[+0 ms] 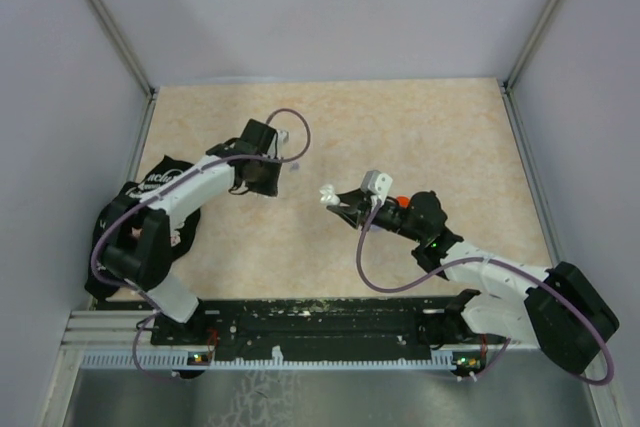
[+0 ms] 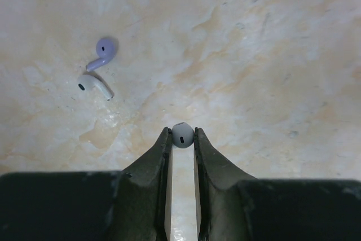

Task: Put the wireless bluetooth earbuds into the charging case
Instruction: Pick up the earbud from the center of the board, then place the earbud in the charging case.

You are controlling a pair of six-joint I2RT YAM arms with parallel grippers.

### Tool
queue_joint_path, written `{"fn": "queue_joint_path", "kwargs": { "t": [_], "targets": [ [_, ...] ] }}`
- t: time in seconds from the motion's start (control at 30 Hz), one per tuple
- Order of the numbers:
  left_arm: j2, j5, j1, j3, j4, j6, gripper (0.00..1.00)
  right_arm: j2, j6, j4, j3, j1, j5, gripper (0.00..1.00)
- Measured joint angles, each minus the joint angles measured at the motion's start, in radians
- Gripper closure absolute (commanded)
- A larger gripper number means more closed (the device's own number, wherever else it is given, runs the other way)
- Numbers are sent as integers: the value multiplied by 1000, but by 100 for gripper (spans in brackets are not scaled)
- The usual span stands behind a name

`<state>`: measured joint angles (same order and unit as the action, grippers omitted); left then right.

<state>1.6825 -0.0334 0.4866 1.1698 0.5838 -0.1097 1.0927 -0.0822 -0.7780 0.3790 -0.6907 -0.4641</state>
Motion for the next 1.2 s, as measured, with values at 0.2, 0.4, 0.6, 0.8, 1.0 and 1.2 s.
{"fn": "queue_joint_path", "kwargs": {
  "t": [0.2,0.4,0.6,0.8,1.0,1.2],
  "targets": [
    [-187,162,-28,0,-69,-36,87,0,29,-63,0,0,9,100],
    [-330,328,-53,-14,-178,-107,87,1,64,-150,-7,0,20,100],
    [-447,476,-60,-45,-303,-226,87,21,88,-241,-8,-3,50,100],
    [-521,636,-79,-122,-488,-386,87,63,109,-332,-8,-15,86,100],
    [-562,771,-84,-229,-708,-541,86,113,145,-451,-8,-23,93,100],
    [-591,855,-84,-299,-921,-663,86,174,174,-555,-7,-41,89,100]
  ]
}}
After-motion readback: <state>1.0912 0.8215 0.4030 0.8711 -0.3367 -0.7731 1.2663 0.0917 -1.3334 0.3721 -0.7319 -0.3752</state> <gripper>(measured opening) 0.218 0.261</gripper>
